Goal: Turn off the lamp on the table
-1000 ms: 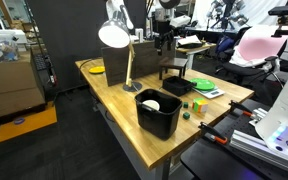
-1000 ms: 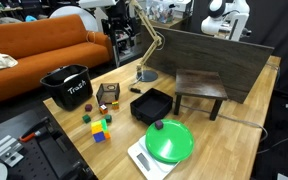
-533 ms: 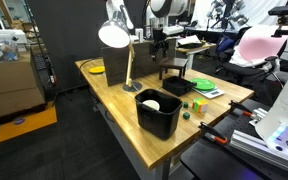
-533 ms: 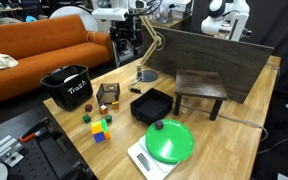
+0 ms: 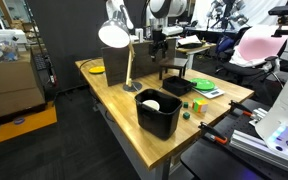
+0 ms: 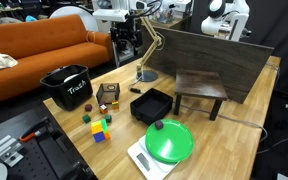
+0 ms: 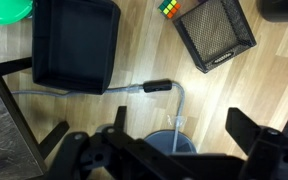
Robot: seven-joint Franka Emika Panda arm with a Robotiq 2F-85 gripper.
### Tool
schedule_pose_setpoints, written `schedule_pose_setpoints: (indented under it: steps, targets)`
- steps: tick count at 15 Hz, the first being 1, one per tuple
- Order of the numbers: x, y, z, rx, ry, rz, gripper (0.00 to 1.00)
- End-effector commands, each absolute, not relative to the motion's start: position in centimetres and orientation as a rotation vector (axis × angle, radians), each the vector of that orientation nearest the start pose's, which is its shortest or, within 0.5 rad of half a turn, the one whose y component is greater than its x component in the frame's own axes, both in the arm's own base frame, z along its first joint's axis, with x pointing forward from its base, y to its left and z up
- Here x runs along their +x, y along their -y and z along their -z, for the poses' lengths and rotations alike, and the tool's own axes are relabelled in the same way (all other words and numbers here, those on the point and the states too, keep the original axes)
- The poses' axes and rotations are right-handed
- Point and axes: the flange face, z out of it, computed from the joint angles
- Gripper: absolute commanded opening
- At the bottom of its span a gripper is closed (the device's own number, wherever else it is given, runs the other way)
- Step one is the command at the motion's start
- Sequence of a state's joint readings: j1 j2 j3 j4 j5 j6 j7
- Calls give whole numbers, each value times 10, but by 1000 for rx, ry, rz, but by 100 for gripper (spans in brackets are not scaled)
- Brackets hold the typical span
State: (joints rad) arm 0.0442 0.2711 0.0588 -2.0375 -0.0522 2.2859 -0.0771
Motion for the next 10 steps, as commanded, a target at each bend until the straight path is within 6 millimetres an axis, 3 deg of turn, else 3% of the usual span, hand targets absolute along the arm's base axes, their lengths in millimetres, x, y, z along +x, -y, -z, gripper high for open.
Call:
schedule_pose_setpoints:
  steps: [1,4,10]
  targets:
    - [587,-59,-310,-3147,336,-35,100]
    - [587,-59,-310,-3147,336,-35,100]
    - [607,-66,-298,-3152,376,-58,100]
